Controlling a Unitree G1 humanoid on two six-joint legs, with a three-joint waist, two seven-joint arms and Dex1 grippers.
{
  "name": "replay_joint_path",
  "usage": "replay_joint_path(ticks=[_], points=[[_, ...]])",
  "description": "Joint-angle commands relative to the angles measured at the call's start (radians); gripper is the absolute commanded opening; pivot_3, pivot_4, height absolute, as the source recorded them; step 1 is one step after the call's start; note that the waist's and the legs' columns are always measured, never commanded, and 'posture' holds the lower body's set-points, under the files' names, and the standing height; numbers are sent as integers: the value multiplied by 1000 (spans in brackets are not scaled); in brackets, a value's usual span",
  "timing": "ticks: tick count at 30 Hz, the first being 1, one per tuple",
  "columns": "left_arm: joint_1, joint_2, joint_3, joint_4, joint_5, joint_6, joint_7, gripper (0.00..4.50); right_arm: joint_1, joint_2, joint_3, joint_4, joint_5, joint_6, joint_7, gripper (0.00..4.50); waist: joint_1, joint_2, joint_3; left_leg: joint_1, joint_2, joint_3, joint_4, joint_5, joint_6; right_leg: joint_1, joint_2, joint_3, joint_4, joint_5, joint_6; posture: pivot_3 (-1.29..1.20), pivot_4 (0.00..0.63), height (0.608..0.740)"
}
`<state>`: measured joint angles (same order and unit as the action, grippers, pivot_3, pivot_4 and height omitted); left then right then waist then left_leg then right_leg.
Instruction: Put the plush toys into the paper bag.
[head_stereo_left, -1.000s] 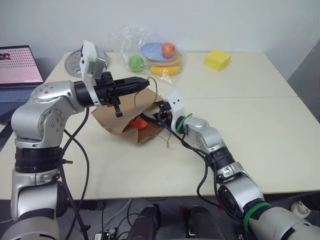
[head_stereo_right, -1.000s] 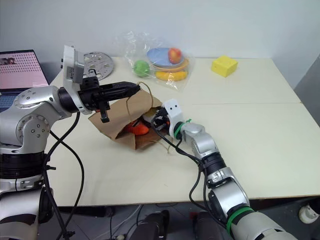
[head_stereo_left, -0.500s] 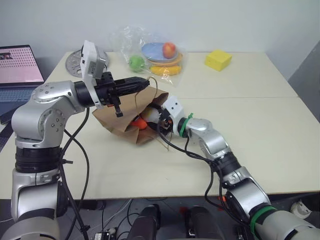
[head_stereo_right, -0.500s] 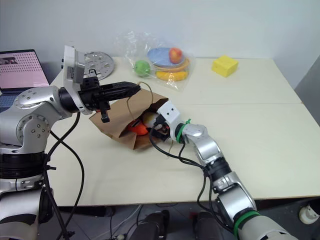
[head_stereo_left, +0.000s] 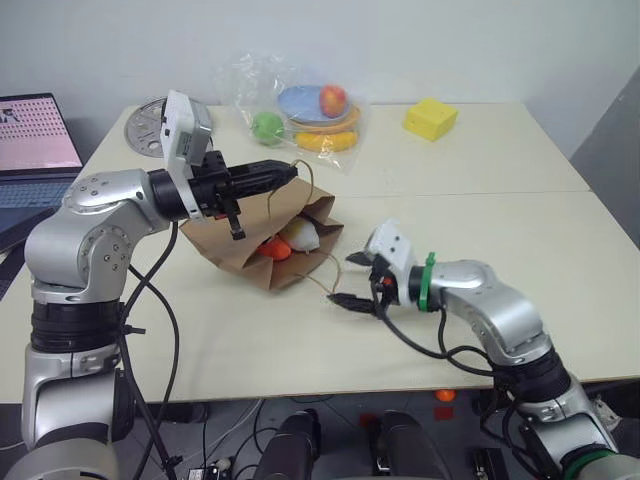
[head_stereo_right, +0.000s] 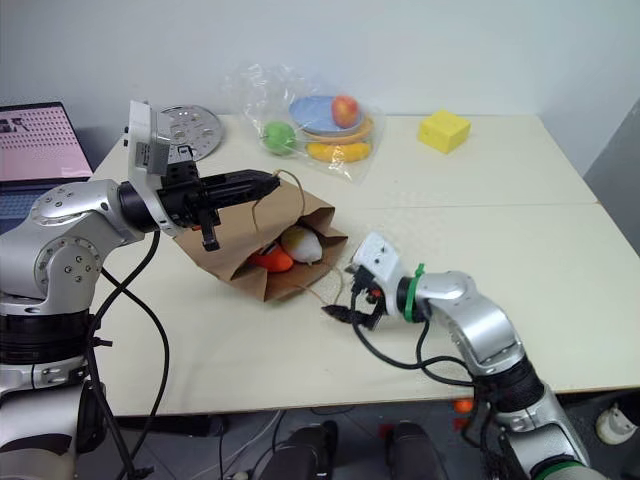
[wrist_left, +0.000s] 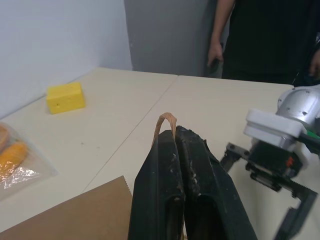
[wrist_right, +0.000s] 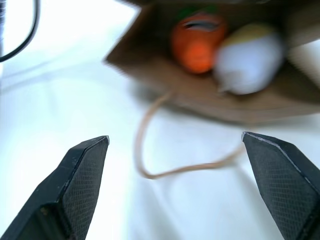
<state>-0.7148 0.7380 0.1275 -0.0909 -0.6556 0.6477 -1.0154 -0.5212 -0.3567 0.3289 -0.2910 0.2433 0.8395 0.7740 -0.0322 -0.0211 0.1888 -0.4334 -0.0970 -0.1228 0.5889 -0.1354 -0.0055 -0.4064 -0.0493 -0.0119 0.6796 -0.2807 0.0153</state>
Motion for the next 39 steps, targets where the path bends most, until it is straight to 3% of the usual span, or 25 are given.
replay_joint_path(ticks=[1, 2, 4, 13, 15, 20, 25, 33, 39], points=[[-9, -2, 23, -35, -12, -13, 7, 0, -20, 30, 24, 38, -19, -27, -36, 4457, 3, 0, 0, 0, 0, 0, 0, 0, 0, 0, 0, 0, 0, 0, 0, 0, 150, 740], [-9, -1, 24, -36, -13, -11, 8, 0, -30, 39, 30, 56, -22, -29, -40, 4457, 3, 0, 0, 0, -1, 0, 0, 0, 0, 0, 0, 0, -1, 0, 1, 0, 150, 740], [-9, 2, 27, -37, -14, -10, 9, 0, -47, 49, 43, 92, -36, -46, -47, 3851, 3, 0, 0, 0, -1, 0, 0, 0, 0, 0, 0, 0, -1, 1, 1, 0, 150, 740], [14, 19, 47, -59, -20, 1, 20, 0, -46, 10, 45, 110, -34, -86, -3, 508, 4, 0, 0, 0, -1, 0, 0, 0, 0, 0, 0, 0, -1, 1, 1, 0, 150, 740], [16, 18, 49, -63, -21, 3, 24, 0, -47, 1, 23, 101, -11, -81, 10, 40, 4, 0, 0, 0, 0, 0, 0, 0, 0, 0, 0, 0, -1, 1, 1, 0, 150, 740], [5, 14, 49, -38, -7, -23, 28, 0, -79, 8, -126, 40, 118, -92, 44, 40, 4, 0, 0, 0, -1, 0, 0, 0, 0, 1, 0, 0, -1, 1, 1, 0, 150, 740], [-88, -42, 12, 84, 46, -109, 25, 0, -175, -21, -267, -75, 326, 38, 83, 40, 7, 0, 0, 0, 0, 0, 0, 0, 0, 1, 0, 0, -1, 1, 1, 0, 150, 740], [-303, -161, -59, 396, 129, -254, -81, 0, -300, -38, -269, -94, 429, 101, 68, 40, 8, 0, 0, -1, -1, 0, 0, 0, 0, 1, 0, -1, -1, 2, 0, 0, 150, 740], [-350, -205, -78, 424, 116, -234, -164, 0, -356, -66, -229, -100, 410, 86, 73, 40, 0, 0, 0, -1, -1, 1, 0, -1, 1, 0, -1, 0, -2, 2, -1, 0, 150, 740]])
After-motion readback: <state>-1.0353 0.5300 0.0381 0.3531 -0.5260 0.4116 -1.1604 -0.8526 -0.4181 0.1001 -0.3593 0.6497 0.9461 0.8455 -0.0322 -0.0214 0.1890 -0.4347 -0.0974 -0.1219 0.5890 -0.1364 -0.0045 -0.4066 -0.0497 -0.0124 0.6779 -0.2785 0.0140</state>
